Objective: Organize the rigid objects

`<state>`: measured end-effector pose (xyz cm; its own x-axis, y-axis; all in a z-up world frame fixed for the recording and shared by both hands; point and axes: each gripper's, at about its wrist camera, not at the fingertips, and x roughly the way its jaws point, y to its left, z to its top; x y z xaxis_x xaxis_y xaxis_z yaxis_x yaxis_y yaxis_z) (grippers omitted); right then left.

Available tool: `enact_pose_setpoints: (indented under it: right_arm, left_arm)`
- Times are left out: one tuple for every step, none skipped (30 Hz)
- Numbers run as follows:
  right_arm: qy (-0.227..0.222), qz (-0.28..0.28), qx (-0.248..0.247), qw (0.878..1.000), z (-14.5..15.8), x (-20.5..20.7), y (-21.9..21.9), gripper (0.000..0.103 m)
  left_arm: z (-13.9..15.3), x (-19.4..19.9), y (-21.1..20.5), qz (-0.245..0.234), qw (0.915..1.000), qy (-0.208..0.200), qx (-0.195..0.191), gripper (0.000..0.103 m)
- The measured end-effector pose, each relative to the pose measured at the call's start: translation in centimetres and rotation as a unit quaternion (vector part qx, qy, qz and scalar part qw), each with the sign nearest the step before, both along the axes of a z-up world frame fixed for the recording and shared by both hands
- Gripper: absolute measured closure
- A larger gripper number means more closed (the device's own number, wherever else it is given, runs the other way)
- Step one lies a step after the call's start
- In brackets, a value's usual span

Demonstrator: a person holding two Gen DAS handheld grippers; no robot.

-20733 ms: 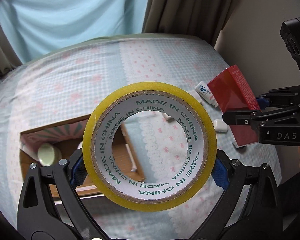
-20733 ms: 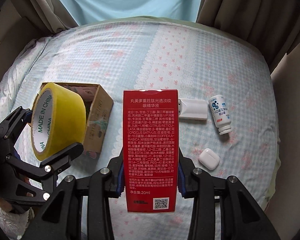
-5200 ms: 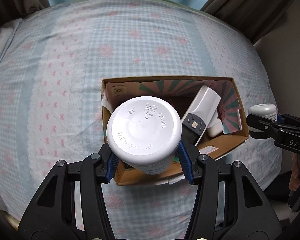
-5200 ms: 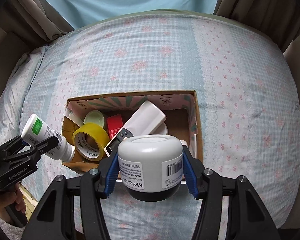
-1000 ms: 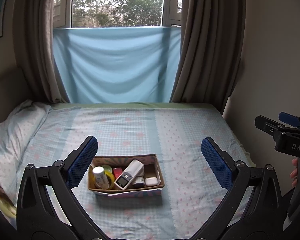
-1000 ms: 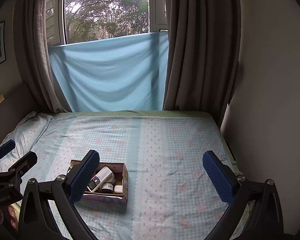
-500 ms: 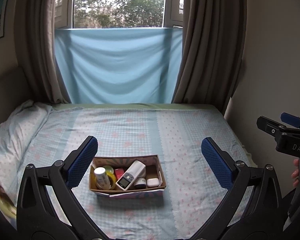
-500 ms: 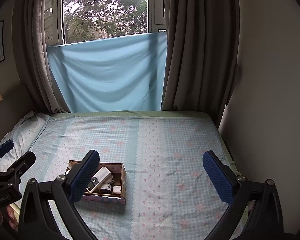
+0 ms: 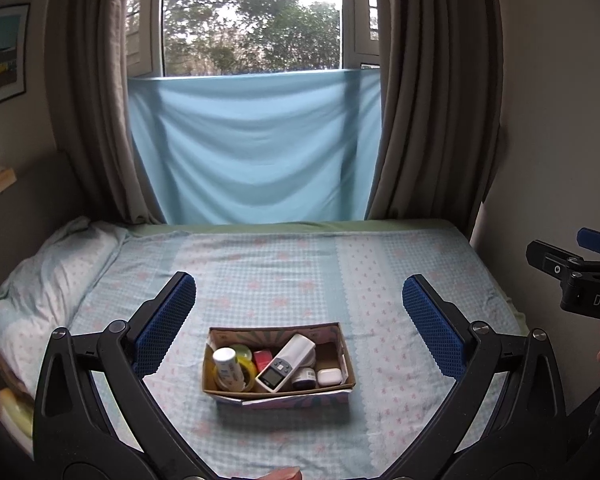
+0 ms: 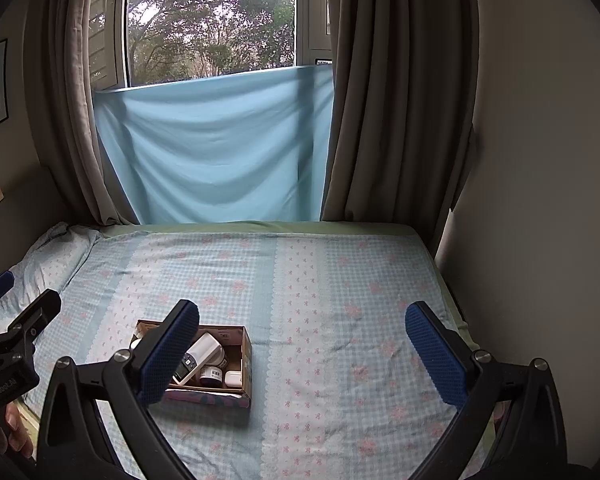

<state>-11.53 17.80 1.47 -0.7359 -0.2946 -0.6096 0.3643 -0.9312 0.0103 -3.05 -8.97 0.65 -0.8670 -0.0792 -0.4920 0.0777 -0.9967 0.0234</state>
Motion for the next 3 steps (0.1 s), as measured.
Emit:
enact_pose_setpoints:
  right_arm:
    - [0.0, 0.0, 0.0, 1.0, 0.0, 0.02, -0.01, 0.0]
    - [0.0, 0.0, 0.0, 1.0, 0.01, 0.02, -0.01, 0.0]
    - [0.0, 0.0, 0.0, 1.0, 0.01, 0.02, -0.02, 0.0]
  left_arm:
    - [0.05, 0.14, 0.02, -0.001, 1.0, 0.004, 0.0, 0.0]
    - [0.06, 0.21, 0.03, -0.002, 1.0, 0.006, 0.0, 0.0]
    - [0.06, 0.13, 0.06, -0.003, 1.0, 0.003, 0.0, 0.0]
